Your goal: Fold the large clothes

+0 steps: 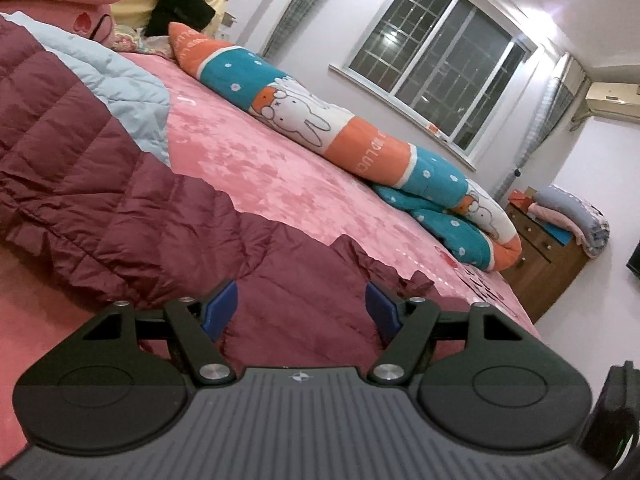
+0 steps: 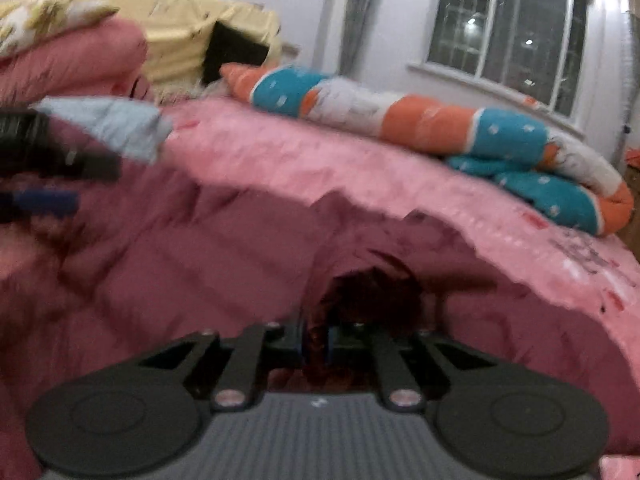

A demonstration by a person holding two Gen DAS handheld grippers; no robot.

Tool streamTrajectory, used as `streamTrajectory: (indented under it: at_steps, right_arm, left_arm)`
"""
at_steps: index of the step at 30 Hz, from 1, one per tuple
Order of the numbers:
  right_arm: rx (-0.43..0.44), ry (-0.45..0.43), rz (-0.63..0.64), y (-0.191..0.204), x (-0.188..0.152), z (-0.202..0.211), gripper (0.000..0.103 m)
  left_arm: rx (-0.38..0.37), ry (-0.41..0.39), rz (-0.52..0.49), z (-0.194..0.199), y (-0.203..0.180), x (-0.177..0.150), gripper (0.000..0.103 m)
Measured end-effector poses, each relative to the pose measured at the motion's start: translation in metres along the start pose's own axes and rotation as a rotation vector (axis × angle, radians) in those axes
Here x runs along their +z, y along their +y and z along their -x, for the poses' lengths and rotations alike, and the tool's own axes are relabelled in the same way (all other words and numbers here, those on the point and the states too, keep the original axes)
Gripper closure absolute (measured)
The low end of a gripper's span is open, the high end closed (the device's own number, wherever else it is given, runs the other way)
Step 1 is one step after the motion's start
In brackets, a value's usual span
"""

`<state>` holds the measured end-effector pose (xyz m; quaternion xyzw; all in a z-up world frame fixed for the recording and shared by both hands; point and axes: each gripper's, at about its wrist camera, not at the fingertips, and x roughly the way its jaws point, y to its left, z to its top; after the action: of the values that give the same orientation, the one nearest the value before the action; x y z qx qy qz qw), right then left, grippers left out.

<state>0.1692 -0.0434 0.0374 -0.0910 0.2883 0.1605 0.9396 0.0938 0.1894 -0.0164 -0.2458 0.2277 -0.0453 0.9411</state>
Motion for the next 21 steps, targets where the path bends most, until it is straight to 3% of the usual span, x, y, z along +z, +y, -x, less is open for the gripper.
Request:
streamTrajectory:
  at_steps: [2,4,9,13,18,21]
  right_arm:
    - [0.019,0.004,-0.01,0.004,-0.003,0.001,0.066]
    - [0.015,0.001,-0.007,0.006,-0.004,0.003,0.06]
    - [0.009,-0.017,0.005,0.015,-0.013,0.022,0.057]
    - [-0.011,-0.052,-0.035,0.008,-0.022,0.044,0.046]
    - [-0.106,-0.082,-0.12,-0.018,-0.039,0.078,0.041]
    - [-0.205,-0.088,-0.17,-0.039,-0.052,0.096,0.04]
  left_arm:
    - [-0.01,0.001,-0.004,-0.002,0.006,0.003,0.017]
    - [-0.026,0.006,-0.005,-0.002,0.006,0.002,0.016]
    - [-0.052,0.023,-0.032,-0.005,-0.001,0.001,0.016]
    - [-0.086,0.064,-0.052,-0.008,-0.006,-0.004,0.016]
    - [-0.101,0.125,-0.067,-0.017,-0.009,-0.013,0.016]
    - [-0.096,0.149,-0.095,-0.022,-0.012,-0.019,0.016]
